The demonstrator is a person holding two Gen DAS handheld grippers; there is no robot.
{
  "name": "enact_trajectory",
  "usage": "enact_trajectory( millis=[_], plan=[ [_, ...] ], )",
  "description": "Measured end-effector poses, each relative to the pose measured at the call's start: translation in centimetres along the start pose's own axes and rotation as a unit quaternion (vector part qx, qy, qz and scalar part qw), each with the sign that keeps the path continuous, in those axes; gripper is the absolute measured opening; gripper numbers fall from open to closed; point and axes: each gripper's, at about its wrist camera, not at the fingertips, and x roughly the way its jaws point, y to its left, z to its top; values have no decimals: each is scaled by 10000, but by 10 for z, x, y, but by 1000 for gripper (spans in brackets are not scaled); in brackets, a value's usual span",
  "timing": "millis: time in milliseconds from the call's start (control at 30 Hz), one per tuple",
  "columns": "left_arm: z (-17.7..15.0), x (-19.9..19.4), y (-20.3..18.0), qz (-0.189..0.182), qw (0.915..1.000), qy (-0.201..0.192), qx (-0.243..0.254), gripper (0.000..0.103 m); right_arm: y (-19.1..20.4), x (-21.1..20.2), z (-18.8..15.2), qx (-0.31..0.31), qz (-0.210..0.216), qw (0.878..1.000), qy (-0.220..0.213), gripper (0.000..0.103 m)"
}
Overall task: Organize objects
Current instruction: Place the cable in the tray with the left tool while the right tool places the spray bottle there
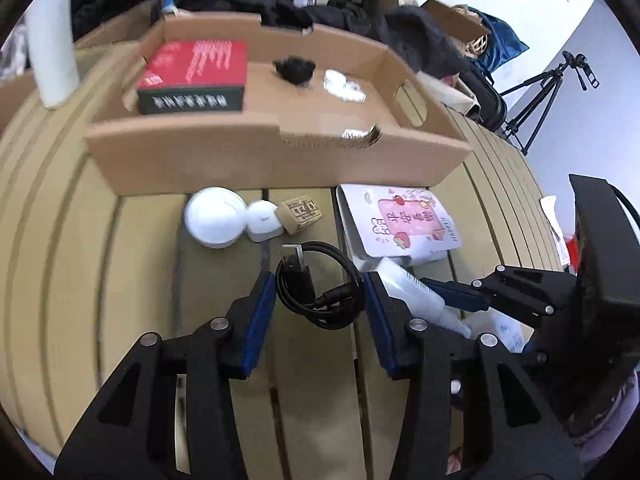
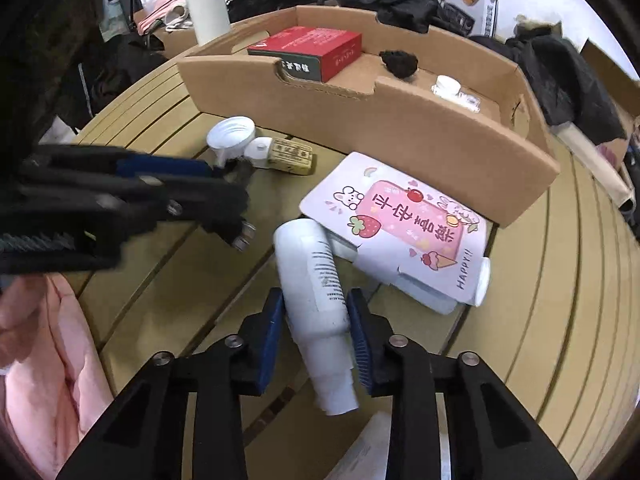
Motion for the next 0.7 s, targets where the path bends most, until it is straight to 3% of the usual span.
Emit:
enact_trajectory(
  millis=[433,700],
  plan=[
    [-26,-143,-28,192,9930,-1121,305,41,25,-118,-7,17,-486,9932,-1059,30],
    [-36,-195,-45,324,9877,-1453,471,41,49,-185,-16,-207,-724,9843,-1599,31]
  ],
)
